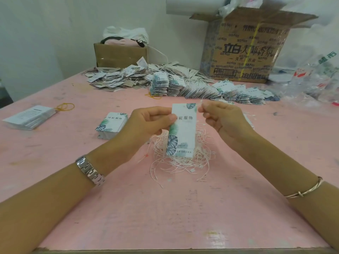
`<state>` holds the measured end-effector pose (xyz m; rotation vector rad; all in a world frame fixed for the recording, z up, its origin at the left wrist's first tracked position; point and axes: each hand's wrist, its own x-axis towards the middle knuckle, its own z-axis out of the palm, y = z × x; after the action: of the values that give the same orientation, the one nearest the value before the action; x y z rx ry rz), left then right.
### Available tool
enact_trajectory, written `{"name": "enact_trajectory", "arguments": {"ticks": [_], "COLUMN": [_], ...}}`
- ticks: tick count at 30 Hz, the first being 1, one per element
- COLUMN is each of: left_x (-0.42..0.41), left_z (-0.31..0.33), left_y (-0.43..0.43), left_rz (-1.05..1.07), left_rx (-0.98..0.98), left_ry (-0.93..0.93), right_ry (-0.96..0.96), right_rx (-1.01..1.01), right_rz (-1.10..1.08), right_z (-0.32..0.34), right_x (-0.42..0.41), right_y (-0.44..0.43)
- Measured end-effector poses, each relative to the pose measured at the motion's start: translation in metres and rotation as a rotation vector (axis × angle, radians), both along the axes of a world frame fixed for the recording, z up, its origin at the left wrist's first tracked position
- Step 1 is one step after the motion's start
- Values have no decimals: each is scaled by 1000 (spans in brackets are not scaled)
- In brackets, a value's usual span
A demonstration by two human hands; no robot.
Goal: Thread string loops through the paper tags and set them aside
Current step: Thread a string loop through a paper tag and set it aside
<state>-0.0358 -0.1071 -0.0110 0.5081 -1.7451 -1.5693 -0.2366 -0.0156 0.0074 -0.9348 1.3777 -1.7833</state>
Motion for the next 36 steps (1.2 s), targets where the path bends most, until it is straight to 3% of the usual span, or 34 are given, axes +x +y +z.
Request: {"name": "enact_trajectory", "arguments": {"ticks": [6,15,22,31,36], "left_x": [-1,-3,-2,-4,-6], "left_z": [-2,1,-2,-5,-5], "left_y": [-6,-4,-2,4,8], "left_rz": [156,379,309,258,229], "left_rx": [115,103,47,-58,-76], "left_ry": [65,137,133,94,90], "right_ry": [254,469,432,308,538], "right_rx": [216,-63,-98,-79,143], "right_rz": [14,179,123,-348,-669], "right_z": [-4,-2,6,28,8], "right_x": [12,29,11,-104,-171], "right_y": [-1,6,6,14,29]}}
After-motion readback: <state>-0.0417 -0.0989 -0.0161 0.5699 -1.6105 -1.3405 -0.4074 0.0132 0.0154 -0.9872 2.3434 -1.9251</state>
